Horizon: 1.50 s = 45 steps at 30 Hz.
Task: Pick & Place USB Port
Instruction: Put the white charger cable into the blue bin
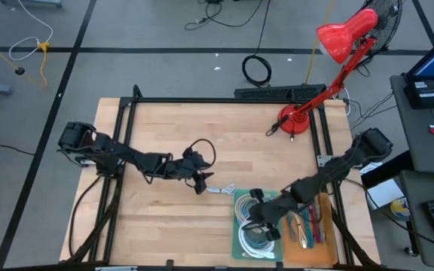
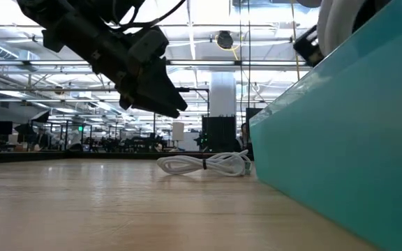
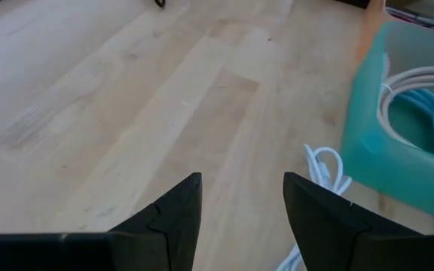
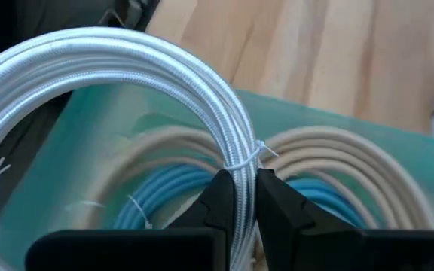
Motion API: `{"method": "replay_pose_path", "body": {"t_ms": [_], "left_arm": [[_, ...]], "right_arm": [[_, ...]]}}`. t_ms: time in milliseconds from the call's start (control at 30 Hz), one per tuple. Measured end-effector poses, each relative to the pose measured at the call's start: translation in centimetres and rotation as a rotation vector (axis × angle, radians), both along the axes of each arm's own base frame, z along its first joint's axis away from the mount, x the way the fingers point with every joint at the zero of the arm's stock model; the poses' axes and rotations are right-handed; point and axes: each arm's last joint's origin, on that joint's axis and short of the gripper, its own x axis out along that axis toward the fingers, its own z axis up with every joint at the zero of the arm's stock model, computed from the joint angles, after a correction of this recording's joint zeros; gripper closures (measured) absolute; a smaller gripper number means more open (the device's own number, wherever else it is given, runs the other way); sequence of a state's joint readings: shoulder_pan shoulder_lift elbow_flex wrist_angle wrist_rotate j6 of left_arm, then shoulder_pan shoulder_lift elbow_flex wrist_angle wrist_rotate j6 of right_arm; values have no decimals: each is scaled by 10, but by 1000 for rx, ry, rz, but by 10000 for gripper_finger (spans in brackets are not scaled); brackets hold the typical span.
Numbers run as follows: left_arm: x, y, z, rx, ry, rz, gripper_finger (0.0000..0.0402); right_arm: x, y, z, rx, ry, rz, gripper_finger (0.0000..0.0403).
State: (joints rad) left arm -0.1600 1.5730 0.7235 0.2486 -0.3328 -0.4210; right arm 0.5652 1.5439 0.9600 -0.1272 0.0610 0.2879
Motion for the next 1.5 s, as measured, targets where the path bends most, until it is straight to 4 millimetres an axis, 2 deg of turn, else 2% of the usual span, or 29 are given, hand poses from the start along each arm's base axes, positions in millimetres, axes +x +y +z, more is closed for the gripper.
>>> {"method": "replay_pose_path", "body": {"t_ms": [200, 467, 900, 1333, 1500], "left_arm": [[-2, -6, -1, 16, 6, 1, 211], [-2, -7, -1, 2, 11, -15, 211], [-4, -7, -4, -16, 47, 0, 211], [-7, -7, -8, -62, 77, 38, 211], [-7, -7, -8, -70, 74, 43, 211]], "right_arm": [[8, 2, -21, -76, 29, 61, 375], [7, 3, -25, -137, 27, 46, 375], [-4, -9, -1, -231, -36, 15, 375], [-7, -5, -1, -294, -63, 94, 375], [-7, -5, -2, -293, -52, 96, 362]]}}
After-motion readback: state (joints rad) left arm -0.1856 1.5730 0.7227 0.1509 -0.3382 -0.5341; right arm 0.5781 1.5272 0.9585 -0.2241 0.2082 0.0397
